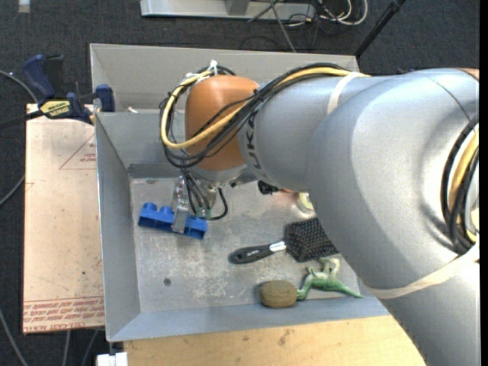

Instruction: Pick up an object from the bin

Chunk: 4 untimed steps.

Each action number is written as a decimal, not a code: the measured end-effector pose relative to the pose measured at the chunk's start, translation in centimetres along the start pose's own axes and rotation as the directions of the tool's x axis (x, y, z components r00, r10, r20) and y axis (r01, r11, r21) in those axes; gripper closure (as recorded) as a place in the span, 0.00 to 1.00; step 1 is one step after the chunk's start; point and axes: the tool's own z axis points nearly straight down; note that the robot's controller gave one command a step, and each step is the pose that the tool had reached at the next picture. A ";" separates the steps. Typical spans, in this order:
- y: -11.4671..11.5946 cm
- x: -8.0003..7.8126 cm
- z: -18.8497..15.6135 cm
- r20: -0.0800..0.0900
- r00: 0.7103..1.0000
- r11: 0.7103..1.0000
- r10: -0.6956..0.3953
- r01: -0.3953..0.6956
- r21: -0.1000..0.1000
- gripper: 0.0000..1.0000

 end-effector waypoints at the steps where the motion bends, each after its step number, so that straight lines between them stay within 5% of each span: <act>1: 0.0 0.0 -0.2 -0.001 1.000 1.000 0.000 0.000 0.000 1.00; 4: 0.0 0.1 -5.1 -0.007 1.000 1.000 0.000 0.000 0.004 1.00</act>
Offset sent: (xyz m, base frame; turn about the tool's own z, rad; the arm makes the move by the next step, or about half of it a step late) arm 0.0000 -0.0001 0.0827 0.0000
